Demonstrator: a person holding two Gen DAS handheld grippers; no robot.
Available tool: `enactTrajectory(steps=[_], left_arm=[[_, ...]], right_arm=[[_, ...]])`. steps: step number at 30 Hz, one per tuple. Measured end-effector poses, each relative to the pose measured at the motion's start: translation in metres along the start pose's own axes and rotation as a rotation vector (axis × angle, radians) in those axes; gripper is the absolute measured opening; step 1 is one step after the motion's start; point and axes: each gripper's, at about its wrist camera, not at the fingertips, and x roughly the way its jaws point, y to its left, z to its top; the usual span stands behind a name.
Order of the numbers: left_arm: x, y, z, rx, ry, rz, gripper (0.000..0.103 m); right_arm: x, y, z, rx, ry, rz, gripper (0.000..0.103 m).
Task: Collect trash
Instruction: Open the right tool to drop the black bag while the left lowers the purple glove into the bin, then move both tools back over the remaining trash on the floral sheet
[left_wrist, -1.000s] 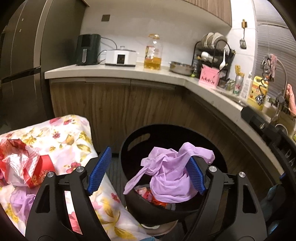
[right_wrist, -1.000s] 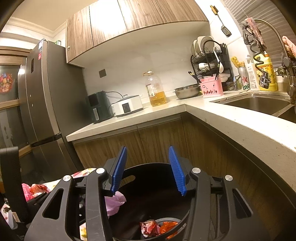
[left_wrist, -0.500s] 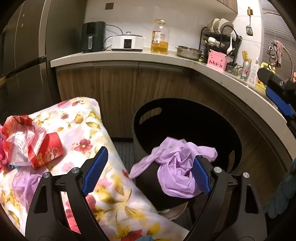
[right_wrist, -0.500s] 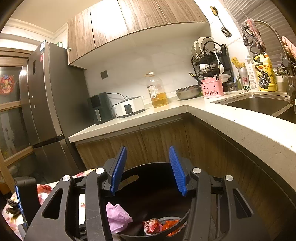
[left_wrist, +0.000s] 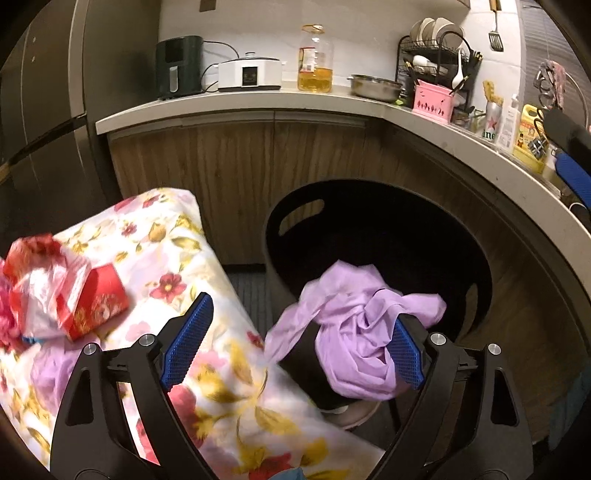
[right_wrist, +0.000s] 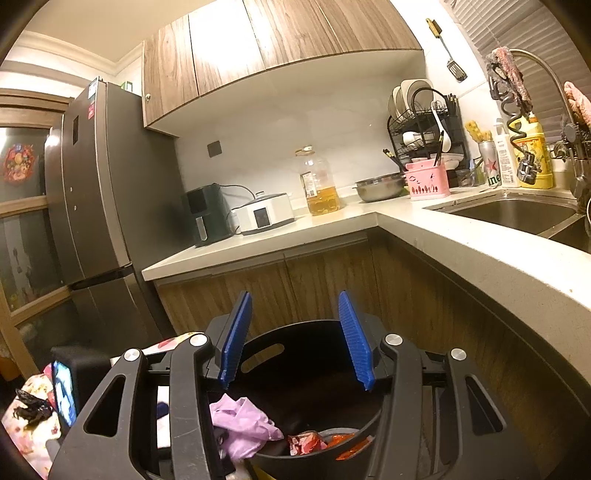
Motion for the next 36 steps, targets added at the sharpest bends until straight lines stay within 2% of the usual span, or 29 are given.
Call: enactTrajectory(steps=[6, 8, 10, 11, 13, 16, 19, 20, 22, 25, 28, 32, 36], left_arm=[[-0.015, -0.008, 0.028, 0.013, -0.092, -0.031, 0.086], [-0.003, -0.010, 0.024, 0.031, -0.045, -0.009, 0.086], [0.016, -0.014, 0.013, 0.076, 0.063, 0.039, 0.086], [0.018, -0.014, 0.011, 0.073, 0.078, 0.034, 0.086], [0.015, -0.011, 0.009, 0.055, 0.079, 0.002, 0.086], [0.006, -0.006, 0.011, 0.048, 0.067, 0.003, 0.086], [-0.004, 0.002, 0.014, -0.002, 0.057, -0.052, 0.087], [-0.002, 0.000, 0.013, 0.015, 0.051, -0.042, 0.091], [0.021, -0.012, 0.003, 0.121, 0.142, 0.066, 0.090], [0.007, -0.006, 0.006, 0.056, 0.093, -0.016, 0.090], [-0.006, -0.003, 0.013, 0.040, 0.064, -0.013, 0.090], [-0.025, 0.013, 0.016, -0.023, 0.018, -0.053, 0.090], [-0.037, 0.028, 0.003, -0.056, -0.036, -0.023, 0.090]], right_arm=[[-0.001, -0.013, 0.003, 0.022, -0.007, -0.035, 0.050], [-0.001, -0.017, 0.003, 0.032, -0.004, -0.040, 0.050], [0.000, -0.019, 0.002, 0.038, 0.001, -0.040, 0.050], [0.000, -0.020, 0.002, 0.036, 0.001, -0.041, 0.050], [0.000, -0.020, 0.000, 0.030, 0.002, -0.043, 0.050], [-0.001, -0.020, -0.001, 0.034, 0.004, -0.040, 0.050], [0.000, -0.020, -0.001, 0.036, 0.003, -0.044, 0.050], [0.000, -0.021, -0.001, 0.044, 0.009, -0.044, 0.050], [-0.001, -0.021, -0.001, 0.053, 0.014, -0.036, 0.050], [-0.007, -0.018, 0.000, 0.025, -0.011, -0.041, 0.050], [-0.008, -0.018, 0.001, 0.026, -0.007, -0.040, 0.050], [-0.008, -0.018, 0.002, 0.034, -0.005, -0.041, 0.050], [-0.008, -0.013, -0.001, 0.019, 0.001, -0.035, 0.050]])
